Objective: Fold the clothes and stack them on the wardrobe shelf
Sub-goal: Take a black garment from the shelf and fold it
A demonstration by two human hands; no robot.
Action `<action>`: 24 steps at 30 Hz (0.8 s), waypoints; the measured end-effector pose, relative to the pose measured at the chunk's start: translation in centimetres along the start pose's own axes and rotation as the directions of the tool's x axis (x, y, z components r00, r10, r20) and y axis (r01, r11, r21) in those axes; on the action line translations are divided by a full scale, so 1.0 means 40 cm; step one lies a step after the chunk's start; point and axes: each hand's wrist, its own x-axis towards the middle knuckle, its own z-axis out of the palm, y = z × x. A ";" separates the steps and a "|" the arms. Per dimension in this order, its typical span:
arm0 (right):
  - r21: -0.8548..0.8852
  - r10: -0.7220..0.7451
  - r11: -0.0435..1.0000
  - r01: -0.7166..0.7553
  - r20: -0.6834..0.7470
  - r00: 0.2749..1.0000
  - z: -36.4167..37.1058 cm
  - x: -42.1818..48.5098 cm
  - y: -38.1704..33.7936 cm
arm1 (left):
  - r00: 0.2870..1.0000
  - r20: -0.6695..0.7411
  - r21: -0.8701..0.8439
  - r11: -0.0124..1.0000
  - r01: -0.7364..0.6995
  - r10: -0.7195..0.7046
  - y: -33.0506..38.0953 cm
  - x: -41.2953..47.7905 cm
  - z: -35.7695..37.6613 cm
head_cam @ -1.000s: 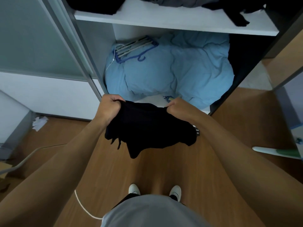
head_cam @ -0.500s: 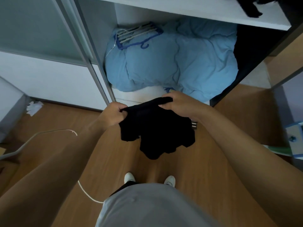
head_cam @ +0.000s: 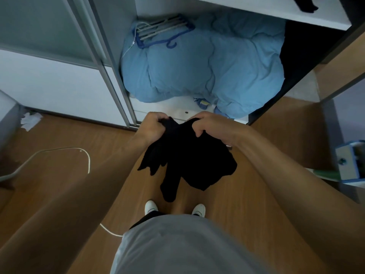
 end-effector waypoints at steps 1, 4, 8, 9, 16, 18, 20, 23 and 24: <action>0.012 -0.017 1.000 0.017 0.004 1.000 0.005 0.002 -0.004 | 0.999 0.023 -0.119 0.992 0.048 -0.045 0.015 -0.003 0.012; 0.079 -0.038 0.996 0.038 0.006 0.999 0.010 0.005 -0.012 | 0.959 0.140 -0.475 0.833 0.284 -0.247 0.072 -0.029 0.028; 0.180 -0.032 0.983 0.044 -0.065 0.997 0.002 0.011 -0.007 | 0.936 0.227 -0.467 0.813 0.348 -0.271 0.059 -0.063 0.034; 0.206 -0.030 0.977 0.046 -0.078 0.996 -0.002 0.012 -0.008 | 0.944 0.223 -0.408 0.856 0.317 -0.243 0.048 -0.077 0.030; 0.281 -0.067 0.954 0.103 -0.135 0.989 -0.064 0.045 -0.018 | 0.872 0.487 -0.518 0.786 0.336 -0.052 0.002 -0.110 0.053; 0.322 -0.035 0.943 0.080 -0.142 0.989 -0.079 0.043 -0.020 | 0.846 0.534 -0.557 0.753 0.352 0.000 -0.021 -0.102 0.060; 0.364 0.016 0.930 0.046 -0.165 0.986 -0.103 0.040 -0.020 | 0.811 0.580 -0.589 0.729 0.348 0.080 -0.032 -0.095 0.067; 0.419 0.099 0.908 -0.015 -0.179 0.979 -0.138 0.031 -0.012 | 0.793 0.607 -0.434 0.858 0.274 0.054 -0.016 -0.089 0.082; 0.432 0.128 0.901 -0.036 -0.185 0.974 -0.147 0.030 -0.005 | 0.816 0.577 -0.392 0.887 0.243 0.031 -0.010 -0.081 0.090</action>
